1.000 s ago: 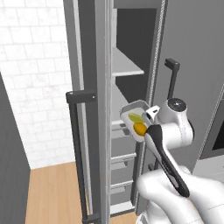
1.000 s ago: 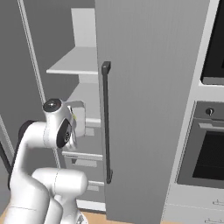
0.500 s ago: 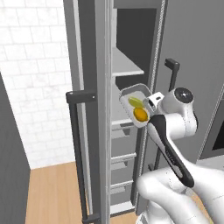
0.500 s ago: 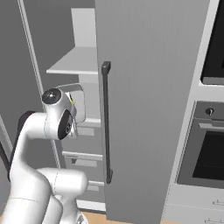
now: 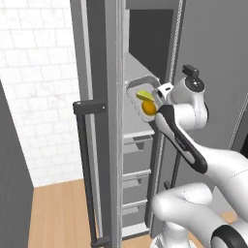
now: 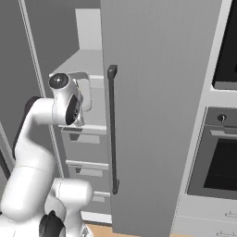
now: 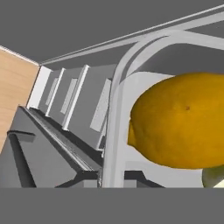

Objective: Take the meat container that has the steak and place it on the second highest rack of the freezer. Then take the vegetable container that has the lemon wedge and lemon and place it on the highest rack of the freezer.

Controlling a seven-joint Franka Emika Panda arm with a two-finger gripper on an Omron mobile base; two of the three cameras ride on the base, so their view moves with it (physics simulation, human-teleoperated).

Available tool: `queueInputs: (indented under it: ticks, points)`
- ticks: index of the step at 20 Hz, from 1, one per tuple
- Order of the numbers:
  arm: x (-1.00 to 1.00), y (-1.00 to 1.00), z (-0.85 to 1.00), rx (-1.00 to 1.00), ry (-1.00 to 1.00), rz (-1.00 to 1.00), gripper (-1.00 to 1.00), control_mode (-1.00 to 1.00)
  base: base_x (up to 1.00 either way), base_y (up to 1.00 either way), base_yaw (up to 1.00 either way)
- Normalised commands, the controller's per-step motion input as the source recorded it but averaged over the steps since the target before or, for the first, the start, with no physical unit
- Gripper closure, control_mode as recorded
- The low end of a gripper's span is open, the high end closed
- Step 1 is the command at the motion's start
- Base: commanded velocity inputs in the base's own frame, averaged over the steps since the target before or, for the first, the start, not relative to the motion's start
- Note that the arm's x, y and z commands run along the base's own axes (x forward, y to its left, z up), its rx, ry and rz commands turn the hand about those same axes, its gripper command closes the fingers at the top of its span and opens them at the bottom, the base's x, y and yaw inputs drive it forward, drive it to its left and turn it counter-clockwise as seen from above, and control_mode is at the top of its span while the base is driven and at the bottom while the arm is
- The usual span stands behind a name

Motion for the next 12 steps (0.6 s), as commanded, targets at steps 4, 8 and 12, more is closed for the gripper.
queueInputs:
  ticks: [4, 8, 12]
  points:
    - [0.38, 0.22, 0.64, 0.0, 0.0, 0.0, 1.0, -1.0, 0.0, 0.0, 0.0]
    - [0.41, 0.07, 0.46, 0.0, 0.03, -0.01, 1.0, -1.0, 0.0, 0.0, 0.0]
    - [0.49, 0.0, 0.29, 0.0, 0.04, -0.08, 1.0, -1.0, 0.0, 0.0, 0.0]
